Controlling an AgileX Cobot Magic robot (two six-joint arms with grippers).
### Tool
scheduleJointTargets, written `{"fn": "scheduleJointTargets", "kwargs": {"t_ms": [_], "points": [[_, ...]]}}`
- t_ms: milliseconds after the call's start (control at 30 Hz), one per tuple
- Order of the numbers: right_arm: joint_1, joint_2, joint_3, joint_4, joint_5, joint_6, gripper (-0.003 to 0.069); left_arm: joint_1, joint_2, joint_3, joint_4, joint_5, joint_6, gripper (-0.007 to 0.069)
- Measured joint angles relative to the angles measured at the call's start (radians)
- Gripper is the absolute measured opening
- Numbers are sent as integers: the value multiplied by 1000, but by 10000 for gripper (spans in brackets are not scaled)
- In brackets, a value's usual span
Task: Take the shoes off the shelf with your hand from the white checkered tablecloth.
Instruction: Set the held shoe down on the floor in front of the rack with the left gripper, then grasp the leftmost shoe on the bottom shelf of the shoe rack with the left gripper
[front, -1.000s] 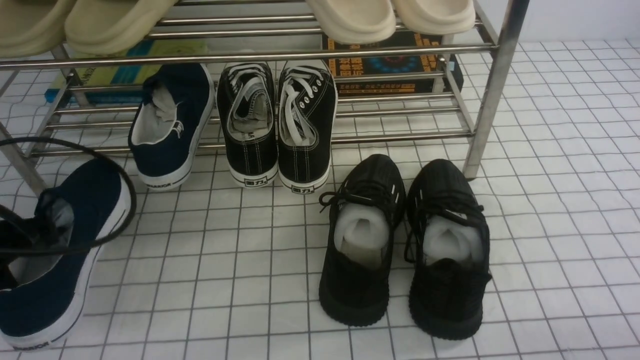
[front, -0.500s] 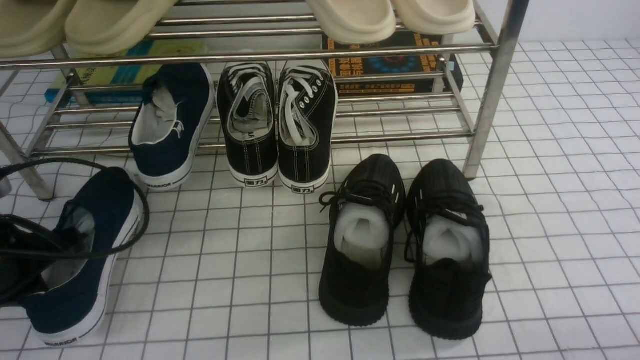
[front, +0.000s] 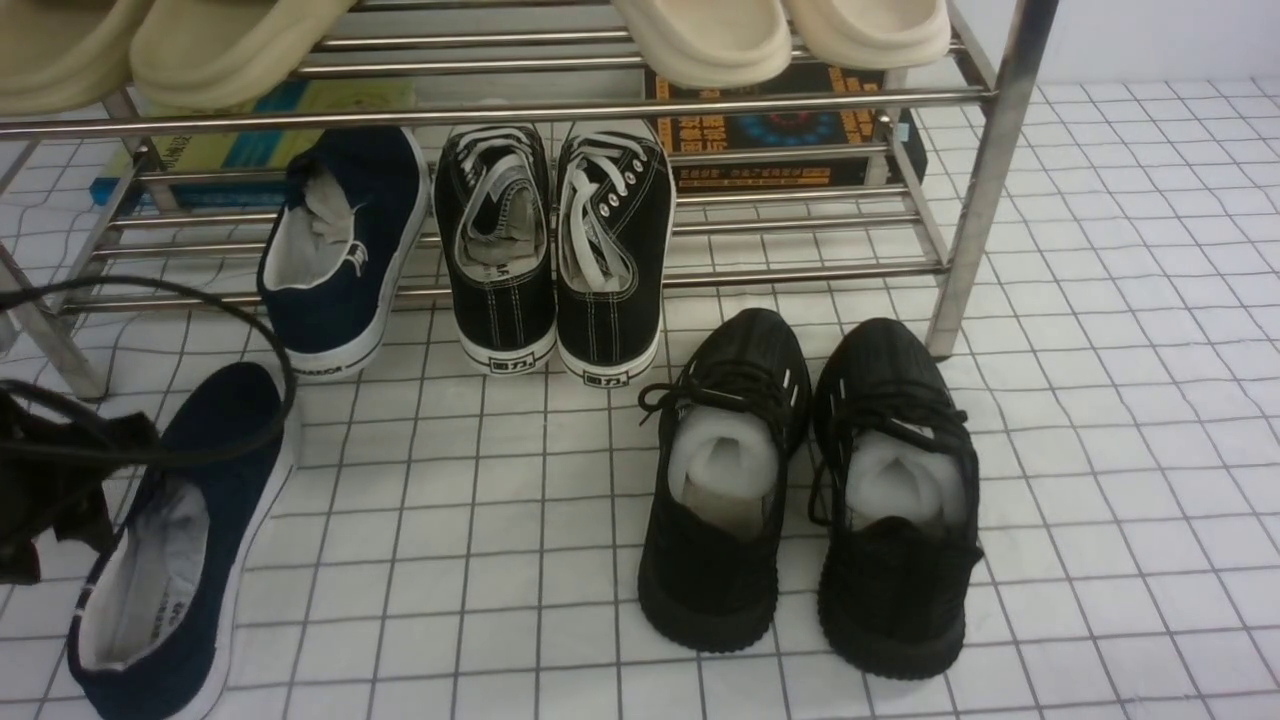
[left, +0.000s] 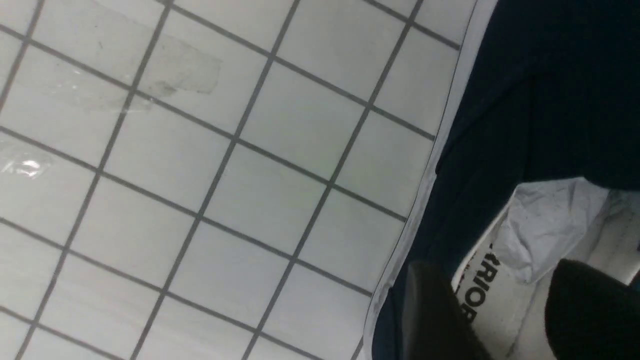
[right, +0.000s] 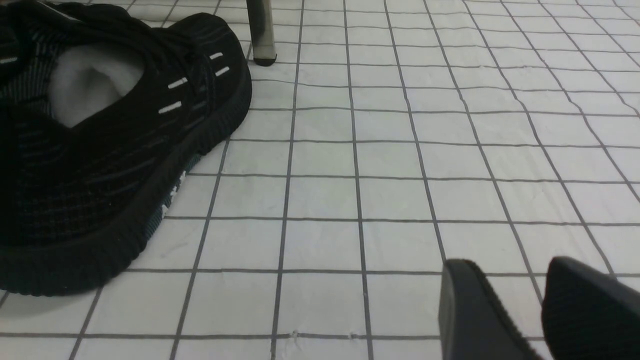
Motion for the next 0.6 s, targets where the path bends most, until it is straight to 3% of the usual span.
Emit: {"fn": "scheduleJointTargets", "kwargs": {"t_ms": [267, 600], "points": [[0, 0, 0, 0, 0, 0, 239, 0, -47, -83, -5, 118, 0, 323], [0, 0, 0, 0, 0, 0, 239, 0, -152, -84, -18, 189, 18, 24]]}}
